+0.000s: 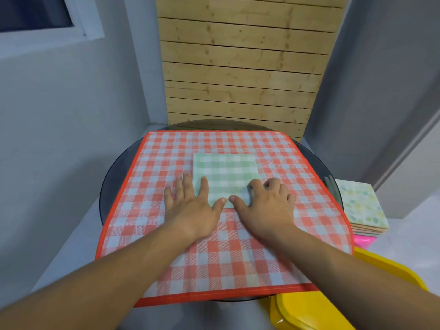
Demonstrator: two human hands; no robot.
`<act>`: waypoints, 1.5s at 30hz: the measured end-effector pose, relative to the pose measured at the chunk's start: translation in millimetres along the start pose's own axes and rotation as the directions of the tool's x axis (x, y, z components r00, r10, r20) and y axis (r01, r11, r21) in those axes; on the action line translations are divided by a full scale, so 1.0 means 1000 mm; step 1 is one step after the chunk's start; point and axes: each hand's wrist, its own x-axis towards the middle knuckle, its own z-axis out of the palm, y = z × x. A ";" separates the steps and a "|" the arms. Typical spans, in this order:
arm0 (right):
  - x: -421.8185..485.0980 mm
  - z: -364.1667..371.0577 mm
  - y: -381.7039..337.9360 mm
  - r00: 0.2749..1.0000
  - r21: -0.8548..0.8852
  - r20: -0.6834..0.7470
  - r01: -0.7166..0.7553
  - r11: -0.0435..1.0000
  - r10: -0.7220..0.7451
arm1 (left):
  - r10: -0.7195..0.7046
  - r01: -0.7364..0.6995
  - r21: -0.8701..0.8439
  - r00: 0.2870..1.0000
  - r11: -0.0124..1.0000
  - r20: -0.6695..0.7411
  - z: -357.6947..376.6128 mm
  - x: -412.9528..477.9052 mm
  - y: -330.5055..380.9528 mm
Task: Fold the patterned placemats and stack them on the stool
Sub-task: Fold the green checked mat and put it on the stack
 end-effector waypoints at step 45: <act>0.044 -0.053 0.030 0.964 0.778 0.258 -0.247 0.578 0.064 | -0.013 0.006 -0.893 1.000 0.450 0.000 -0.058 0.013 -0.015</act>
